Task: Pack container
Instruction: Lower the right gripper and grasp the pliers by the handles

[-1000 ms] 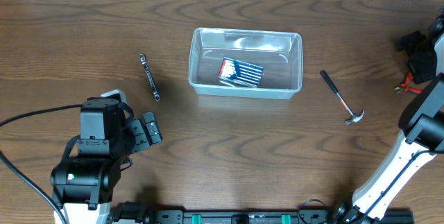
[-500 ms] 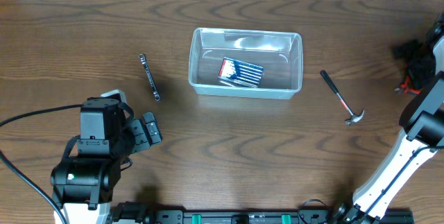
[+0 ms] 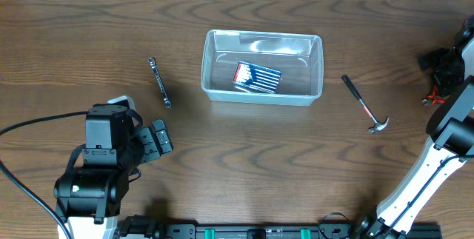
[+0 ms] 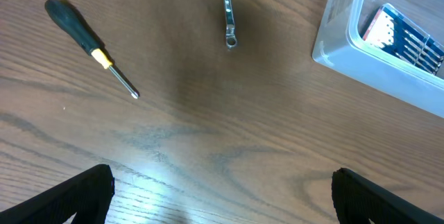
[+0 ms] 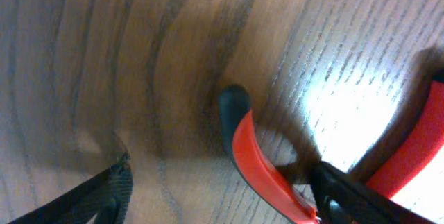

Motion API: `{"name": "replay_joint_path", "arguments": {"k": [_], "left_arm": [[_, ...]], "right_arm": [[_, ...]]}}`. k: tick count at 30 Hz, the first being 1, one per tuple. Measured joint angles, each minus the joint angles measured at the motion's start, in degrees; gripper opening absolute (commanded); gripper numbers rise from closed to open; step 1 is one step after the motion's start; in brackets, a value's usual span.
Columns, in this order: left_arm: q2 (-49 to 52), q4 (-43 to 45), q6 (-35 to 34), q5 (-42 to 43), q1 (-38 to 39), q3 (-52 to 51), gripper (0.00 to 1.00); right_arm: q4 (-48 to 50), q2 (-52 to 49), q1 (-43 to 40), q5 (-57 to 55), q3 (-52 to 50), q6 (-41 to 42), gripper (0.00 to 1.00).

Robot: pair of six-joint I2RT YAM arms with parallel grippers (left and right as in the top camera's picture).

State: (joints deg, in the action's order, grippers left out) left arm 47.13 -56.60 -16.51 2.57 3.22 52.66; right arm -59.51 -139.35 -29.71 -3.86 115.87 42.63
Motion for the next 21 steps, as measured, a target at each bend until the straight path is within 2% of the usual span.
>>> {"name": "replay_joint_path", "arguments": {"k": [2,6,21], "left_arm": [[0.00,0.00,0.00,0.00,0.00,0.00,0.98],[0.00,0.00,0.00,0.00,0.00,0.00,0.98],[0.00,0.00,0.00,0.00,0.00,0.00,0.98]], "right_arm": [[-0.46,0.00,0.00,0.02,0.00,-0.02,0.75],[-1.11,-0.02,0.00,0.26,0.00,-0.11,0.59],[-3.06,-0.02,0.00,1.40,0.13,-0.02,0.25]]}}
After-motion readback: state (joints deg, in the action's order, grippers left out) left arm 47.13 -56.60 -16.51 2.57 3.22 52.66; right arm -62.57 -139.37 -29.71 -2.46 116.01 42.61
